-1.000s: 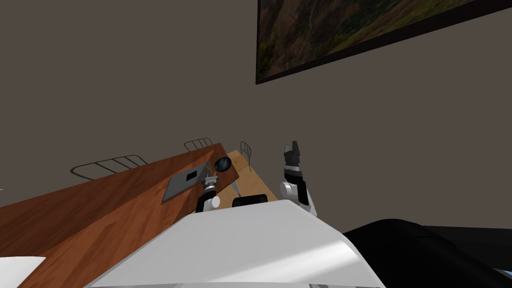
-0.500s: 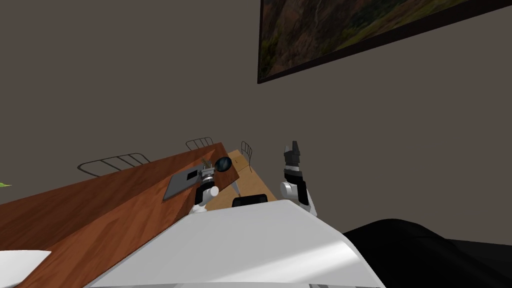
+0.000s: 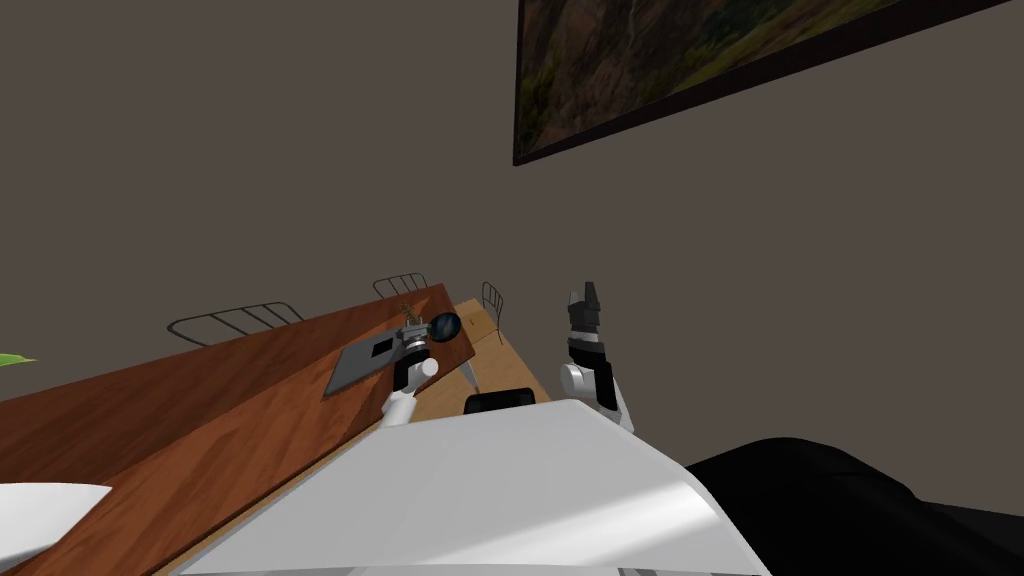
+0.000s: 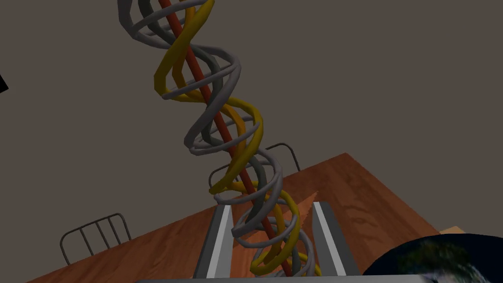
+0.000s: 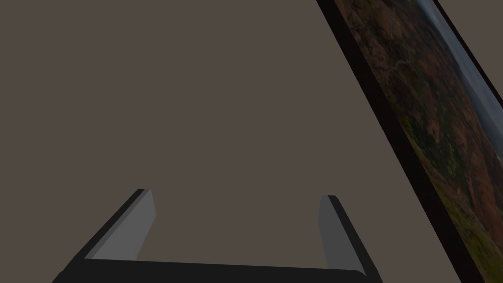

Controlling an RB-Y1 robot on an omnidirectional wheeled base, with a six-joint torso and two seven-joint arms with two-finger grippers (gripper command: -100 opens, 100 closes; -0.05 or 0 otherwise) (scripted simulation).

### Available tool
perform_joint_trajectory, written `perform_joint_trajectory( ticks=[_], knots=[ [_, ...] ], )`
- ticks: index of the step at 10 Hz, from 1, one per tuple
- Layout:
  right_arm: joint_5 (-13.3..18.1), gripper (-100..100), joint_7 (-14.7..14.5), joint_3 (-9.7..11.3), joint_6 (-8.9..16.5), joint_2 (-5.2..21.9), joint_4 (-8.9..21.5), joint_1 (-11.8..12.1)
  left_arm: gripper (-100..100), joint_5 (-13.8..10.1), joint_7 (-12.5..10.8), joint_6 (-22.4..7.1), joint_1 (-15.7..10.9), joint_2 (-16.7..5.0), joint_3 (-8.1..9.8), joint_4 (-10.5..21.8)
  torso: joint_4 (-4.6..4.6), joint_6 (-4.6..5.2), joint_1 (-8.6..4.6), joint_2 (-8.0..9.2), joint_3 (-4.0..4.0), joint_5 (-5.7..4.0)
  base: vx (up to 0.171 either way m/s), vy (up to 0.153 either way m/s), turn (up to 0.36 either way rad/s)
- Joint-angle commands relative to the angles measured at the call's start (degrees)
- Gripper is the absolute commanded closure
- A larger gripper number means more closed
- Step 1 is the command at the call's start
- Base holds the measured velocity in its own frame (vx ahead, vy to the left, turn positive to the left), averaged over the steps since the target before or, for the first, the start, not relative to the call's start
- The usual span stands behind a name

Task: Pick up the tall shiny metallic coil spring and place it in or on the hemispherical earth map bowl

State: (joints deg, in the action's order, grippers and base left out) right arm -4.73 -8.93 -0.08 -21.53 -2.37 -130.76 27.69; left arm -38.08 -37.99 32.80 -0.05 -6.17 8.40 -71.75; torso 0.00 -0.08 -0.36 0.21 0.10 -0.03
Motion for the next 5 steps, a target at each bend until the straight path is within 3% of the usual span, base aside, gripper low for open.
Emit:
perform_joint_trajectory(
  ticks=[1, 2, 4, 5],
  knots=[
    [0.0, 0, 0.0, 0.0, 0.0, 0.0, 0.0, 0.0, 100, -0.94, 0.36, 0.22, -2.86, -0.58, 0.61, 1.09, 0.0, 0.0, 0.0, 0.0, 0.0, 0.0, -0.003, -0.103, 0.073],
    [0.0, 0, 0.0, 0.0, 0.0, 0.0, 0.0, 0.0, 100, -0.94, 0.36, 0.22, -2.97, -0.58, 0.61, 1.09, 0.01, -0.03, -0.1, 0.02, 0.02, -0.02, -0.002, -0.076, 0.029],
    [0.0, 0, 0.0, 0.0, 0.0, 0.0, 0.0, 0.0, 100, -1.87, 1.18, 0.86, -6.63, -1.38, 1.33, 3.8, 0.0, 0.0, -0.04, 0.0, 0.0, -0.01, 0.006, -0.083, 0.048],
    [0.0, 0, 0.0, 0.0, 0.0, 0.0, 0.0, 0.0, 100, -1.87, 1.18, 0.86, -7.16, -1.38, 1.33, 3.8, -0.01, -0.02, -0.07, -0.03, -0.02, -0.04, 0.009, -0.059, 0.034]
  ],
)
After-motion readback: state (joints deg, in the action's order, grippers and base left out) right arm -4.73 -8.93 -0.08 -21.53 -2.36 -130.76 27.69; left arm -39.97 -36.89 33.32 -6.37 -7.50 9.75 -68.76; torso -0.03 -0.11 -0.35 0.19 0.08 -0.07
